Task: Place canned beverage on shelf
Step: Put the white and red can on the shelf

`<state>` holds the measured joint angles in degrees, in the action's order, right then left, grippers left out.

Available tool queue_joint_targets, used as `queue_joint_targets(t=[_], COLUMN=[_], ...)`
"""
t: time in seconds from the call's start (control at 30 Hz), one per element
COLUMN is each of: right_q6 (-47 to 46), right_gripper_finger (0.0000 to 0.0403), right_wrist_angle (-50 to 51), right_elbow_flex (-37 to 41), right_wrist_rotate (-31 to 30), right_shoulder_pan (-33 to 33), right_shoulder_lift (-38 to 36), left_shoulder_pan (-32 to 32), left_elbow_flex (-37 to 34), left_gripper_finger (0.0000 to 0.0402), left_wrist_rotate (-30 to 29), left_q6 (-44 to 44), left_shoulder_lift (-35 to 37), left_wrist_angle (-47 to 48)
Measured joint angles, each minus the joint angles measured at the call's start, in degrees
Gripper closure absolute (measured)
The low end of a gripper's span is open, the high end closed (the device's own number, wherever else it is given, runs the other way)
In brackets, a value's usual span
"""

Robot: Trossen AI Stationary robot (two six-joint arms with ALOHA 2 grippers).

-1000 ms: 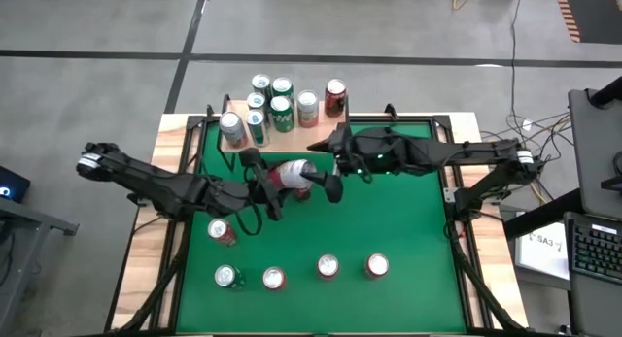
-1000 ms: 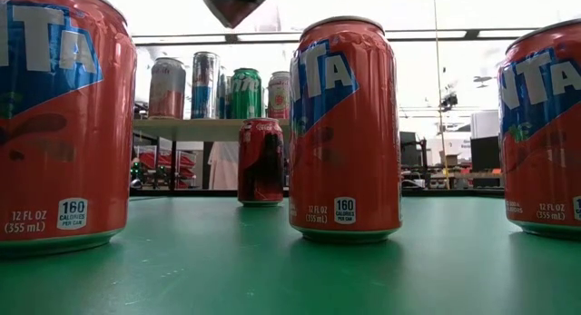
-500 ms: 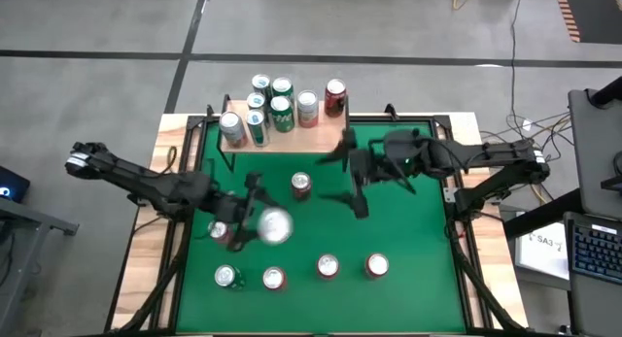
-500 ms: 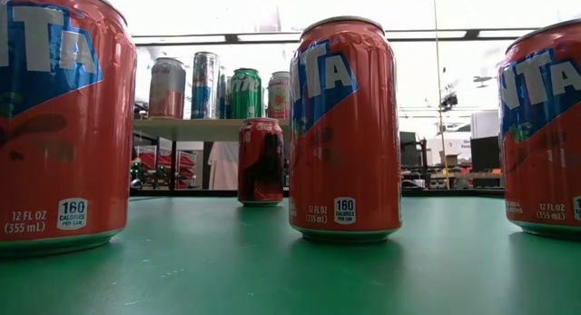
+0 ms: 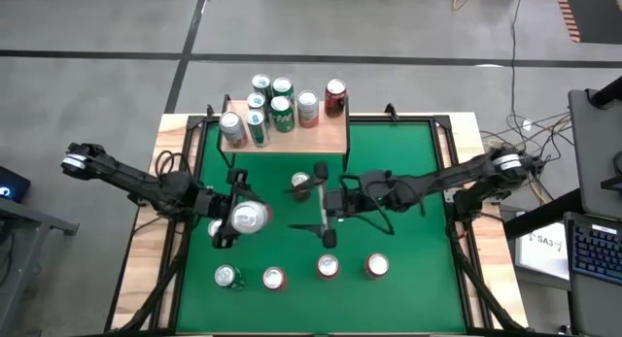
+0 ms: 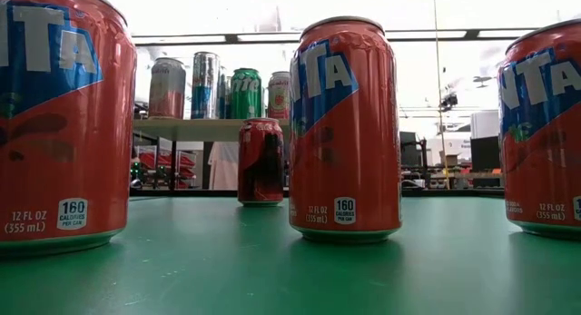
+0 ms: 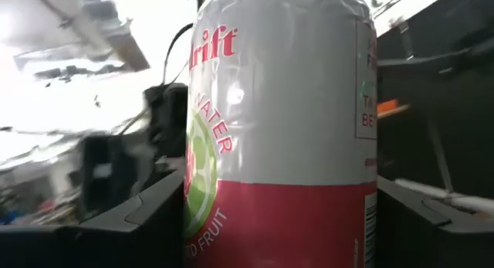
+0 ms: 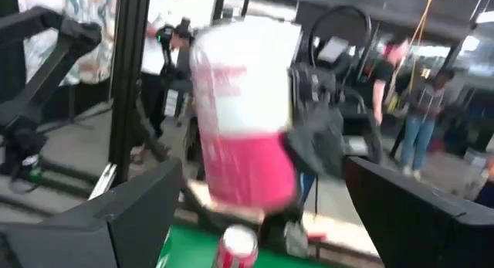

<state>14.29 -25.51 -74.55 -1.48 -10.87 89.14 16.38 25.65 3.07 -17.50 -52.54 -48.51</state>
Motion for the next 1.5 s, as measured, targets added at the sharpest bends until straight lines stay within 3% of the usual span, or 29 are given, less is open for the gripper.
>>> queue_joint_targets(t=[0.13, 0.43, 0.73, 1.0, 1.1, 1.27, 1.5], right_q6=[2.7, 3.8, 3.7, 3.3, 3.0, 2.7, -0.2], right_gripper_finger=[0.0051, 0.0051, 0.0064, 0.0078, 0.0080, 0.0121, 0.0125], right_wrist_angle=[-5.5, -4.4, -4.0, -4.1, -4.0, -3.9, -2.2], right_elbow_flex=[-2.6, -9.9, -10.4, -10.5, -10.5, -10.5, -10.4], right_wrist_rotate=[0.0, 0.0, 1.3, 2.0, -0.6, -2.3, -4.4], right_shoulder_pan=[0.0, 0.0, 1.2, 2.3, 2.3, 2.2, 2.4], right_shoulder_lift=[4.8, 10.3, 10.4, 10.5, 10.5, 10.5, 10.3], left_shoulder_pan=[0.0, -0.1, -0.5, -0.7, -0.7, -0.7, -0.8], left_elbow_flex=[-0.2, -0.2, -0.1, -0.1, -0.1, -0.1, -0.1], left_gripper_finger=[0.0122, 0.0122, 0.0122, 0.0122, 0.0122, 0.0122, 0.0050], left_wrist_rotate=[-2.1, -8.0, -11.6, -14.5, -15.6, -15.8, -19.5], left_q6=[-1.1, -3.1, -3.2, -2.6, -2.6, -2.5, -3.9], left_shoulder_lift=[-0.7, -1.8, -3.5, -8.1, -9.2, -8.9, -8.6], left_wrist_angle=[0.2, 0.2, -0.4, -8.1, -10.3, -10.4, -10.8])
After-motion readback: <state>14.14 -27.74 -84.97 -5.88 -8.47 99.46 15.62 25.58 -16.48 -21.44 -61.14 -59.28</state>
